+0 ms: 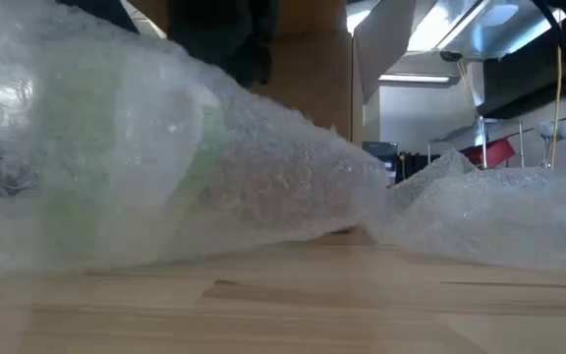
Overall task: Wrap mug
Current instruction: Wrap the green mug with bubble wrap
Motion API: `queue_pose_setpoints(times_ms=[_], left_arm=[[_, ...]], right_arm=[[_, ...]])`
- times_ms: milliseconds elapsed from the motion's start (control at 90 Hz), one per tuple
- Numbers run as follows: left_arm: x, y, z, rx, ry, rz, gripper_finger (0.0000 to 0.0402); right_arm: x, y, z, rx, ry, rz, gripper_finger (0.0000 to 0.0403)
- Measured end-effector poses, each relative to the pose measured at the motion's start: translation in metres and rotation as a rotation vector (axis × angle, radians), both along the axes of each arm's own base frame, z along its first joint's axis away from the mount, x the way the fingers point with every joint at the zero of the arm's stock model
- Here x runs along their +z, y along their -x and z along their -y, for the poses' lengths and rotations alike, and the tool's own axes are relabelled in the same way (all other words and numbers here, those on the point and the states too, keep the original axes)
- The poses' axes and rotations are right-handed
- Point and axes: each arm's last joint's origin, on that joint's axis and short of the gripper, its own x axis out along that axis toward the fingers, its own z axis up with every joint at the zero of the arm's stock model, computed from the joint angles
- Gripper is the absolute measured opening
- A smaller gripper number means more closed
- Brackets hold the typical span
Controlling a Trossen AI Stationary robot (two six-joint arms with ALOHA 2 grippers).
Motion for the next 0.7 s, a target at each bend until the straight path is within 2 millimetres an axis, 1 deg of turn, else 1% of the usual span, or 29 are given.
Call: queue_pose_setpoints(times_ms=[89, 211, 311, 500, 600, 700], left_arm=[[0.002, 0.001, 0.003, -0.027, 0.016, -0.012, 0.0124], [0.009, 0.003, 0.011, -0.075, 0.045, -0.023, 0.0124], [0.019, 0.008, 0.018, -0.088, 0.076, -0.053, 0.0124], [0.032, 0.033, 0.031, -0.042, 0.124, -0.191, 0.0124], [0.029, 0.050, 0.037, 0.007, 0.160, -0.252, 0.0124], [0.022, 0.062, 0.046, 0.035, 0.203, -0.265, 0.0124]], right_arm=[[-0.010, -0.004, -0.001, -0.011, -0.002, -0.007, 0.0166], [-0.016, -0.006, -0.001, -0.016, 0.002, -0.011, 0.0166], [-0.017, -0.007, -0.002, -0.016, 0.002, -0.004, 0.0166], [-0.018, -0.007, -0.002, -0.008, 0.006, 0.000, 0.0166], [-0.018, -0.007, -0.001, -0.004, 0.009, -0.004, 0.0166], [-0.018, -0.007, -0.001, 0.010, 0.015, -0.004, 0.0166]])
